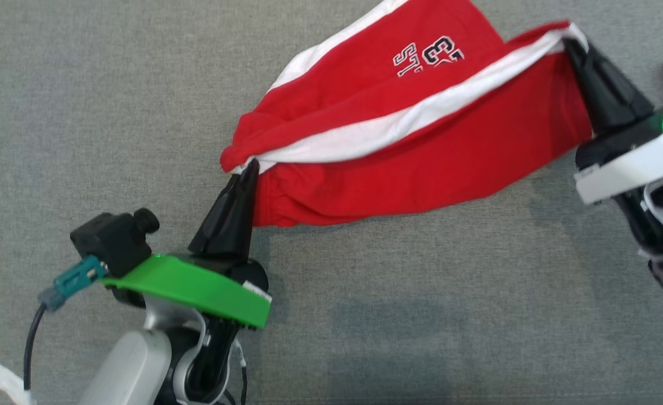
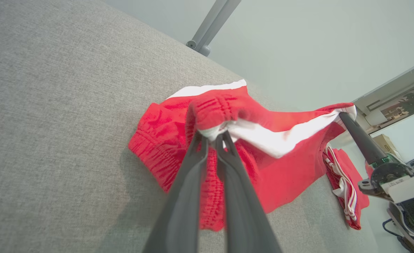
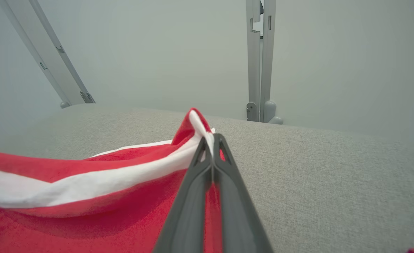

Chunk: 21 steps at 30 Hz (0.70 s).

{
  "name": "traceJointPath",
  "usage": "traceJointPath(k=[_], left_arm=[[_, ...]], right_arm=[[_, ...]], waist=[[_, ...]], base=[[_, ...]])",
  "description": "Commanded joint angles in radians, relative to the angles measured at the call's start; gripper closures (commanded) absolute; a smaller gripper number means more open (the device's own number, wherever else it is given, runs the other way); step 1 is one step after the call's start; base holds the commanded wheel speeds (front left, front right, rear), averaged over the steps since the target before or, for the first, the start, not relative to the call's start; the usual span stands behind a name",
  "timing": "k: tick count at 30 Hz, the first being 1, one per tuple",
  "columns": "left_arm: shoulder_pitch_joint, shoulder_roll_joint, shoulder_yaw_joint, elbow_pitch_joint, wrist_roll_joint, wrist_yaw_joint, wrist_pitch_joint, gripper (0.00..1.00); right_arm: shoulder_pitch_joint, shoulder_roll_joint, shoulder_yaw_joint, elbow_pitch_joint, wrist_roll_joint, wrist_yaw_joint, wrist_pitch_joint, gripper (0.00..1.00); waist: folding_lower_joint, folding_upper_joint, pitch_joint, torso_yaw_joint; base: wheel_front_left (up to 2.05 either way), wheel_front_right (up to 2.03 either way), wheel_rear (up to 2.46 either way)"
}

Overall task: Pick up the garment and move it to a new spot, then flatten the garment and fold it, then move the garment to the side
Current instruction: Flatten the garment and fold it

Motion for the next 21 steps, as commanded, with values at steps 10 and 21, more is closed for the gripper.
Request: traceJointPath(k=[10, 21], left_arm=[[-0.268, -0.080, 0.006, 0.264, 0.009, -0.014, 0.012, 1.00], [-0.346, -0.096, -0.008, 0.421, -0.004, -0.055, 0.017, 1.00]], right_arm=[[-0.396, -0.023, 0.142, 0.277, 0.009, -0.002, 0.067, 1.00], [-0.557, -0.014, 0.238, 0.520, 0.016, -0.002, 0.020, 0.95]], waist=[[0.0001, 0.0005, 0.186, 0.149], [0.0001, 0.0005, 0.196, 0.174]], base=[[0.00, 0.00, 0.00], [0.00, 0.00, 0.00]])
